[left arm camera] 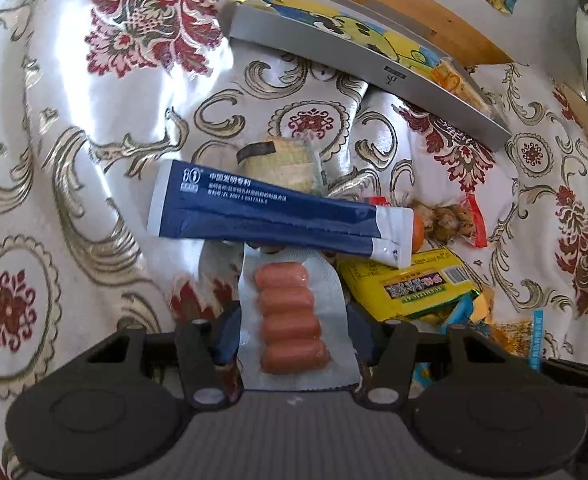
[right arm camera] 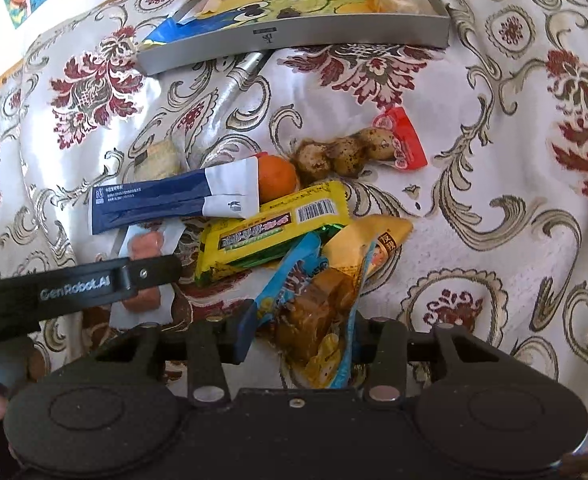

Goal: Organize snacks
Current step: 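Grasp the sausage pack with the left tool while the right tool grasps the blue snack bag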

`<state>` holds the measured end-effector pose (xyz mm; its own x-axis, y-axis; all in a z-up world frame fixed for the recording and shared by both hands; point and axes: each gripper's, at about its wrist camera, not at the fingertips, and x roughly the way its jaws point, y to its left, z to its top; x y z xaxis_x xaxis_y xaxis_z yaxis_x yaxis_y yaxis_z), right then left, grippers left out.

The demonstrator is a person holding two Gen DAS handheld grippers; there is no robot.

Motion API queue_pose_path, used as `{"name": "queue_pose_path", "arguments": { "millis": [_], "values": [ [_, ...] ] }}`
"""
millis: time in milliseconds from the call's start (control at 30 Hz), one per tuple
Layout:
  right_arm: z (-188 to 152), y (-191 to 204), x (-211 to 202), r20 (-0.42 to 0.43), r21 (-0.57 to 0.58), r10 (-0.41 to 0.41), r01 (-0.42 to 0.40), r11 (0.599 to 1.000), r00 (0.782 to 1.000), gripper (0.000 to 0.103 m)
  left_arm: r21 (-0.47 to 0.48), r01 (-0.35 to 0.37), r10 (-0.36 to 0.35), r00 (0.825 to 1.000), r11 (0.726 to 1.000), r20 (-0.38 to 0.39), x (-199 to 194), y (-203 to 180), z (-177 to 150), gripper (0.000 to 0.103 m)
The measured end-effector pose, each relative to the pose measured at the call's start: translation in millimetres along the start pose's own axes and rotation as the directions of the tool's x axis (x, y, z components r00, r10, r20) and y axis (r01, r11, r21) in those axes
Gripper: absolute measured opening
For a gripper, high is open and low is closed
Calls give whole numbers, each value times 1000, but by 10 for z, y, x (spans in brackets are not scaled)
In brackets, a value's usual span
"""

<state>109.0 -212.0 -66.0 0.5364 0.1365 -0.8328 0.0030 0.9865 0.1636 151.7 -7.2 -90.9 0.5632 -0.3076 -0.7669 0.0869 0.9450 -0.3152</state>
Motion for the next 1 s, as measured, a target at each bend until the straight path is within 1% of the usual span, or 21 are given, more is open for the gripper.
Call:
{"name": "queue_pose_path", "arguments": {
  "millis": [167,367,433,467,567,800,1000],
  "values": [
    [-4,-42,-11,-1,25,15,-15,1000,1000,38,-6,0,0,1000,1000,-5,-56,-20,-50,59],
    [-13,-70,-11,-4,46,44,-44,998,999,38,-21,-4,4,1000,1000,2,-104,-17,-97,59],
    [-14,-67,-7,-4,48,42,-42,998,999,37,-16,-8,8,1000,1000,2,-89,-22,-101,59],
    [-16,-59,-13,1,43,38,-38,998,999,35,-15,-9,9,1000,1000,3,-86,-25,-103,59],
    [-24,-32,-46,28,19,29,-30,999,999,32,-11,-10,10,1000,1000,8,-89,-27,-109,59],
    [-54,57,-134,72,-54,29,-25,998,997,31,-20,-9,10,999,1000,35,-156,-38,-146,58],
    [-79,128,-206,110,-105,20,-9,994,994,31,-52,-1,5,998,999,69,-263,-21,-190,58]
  ]
}}
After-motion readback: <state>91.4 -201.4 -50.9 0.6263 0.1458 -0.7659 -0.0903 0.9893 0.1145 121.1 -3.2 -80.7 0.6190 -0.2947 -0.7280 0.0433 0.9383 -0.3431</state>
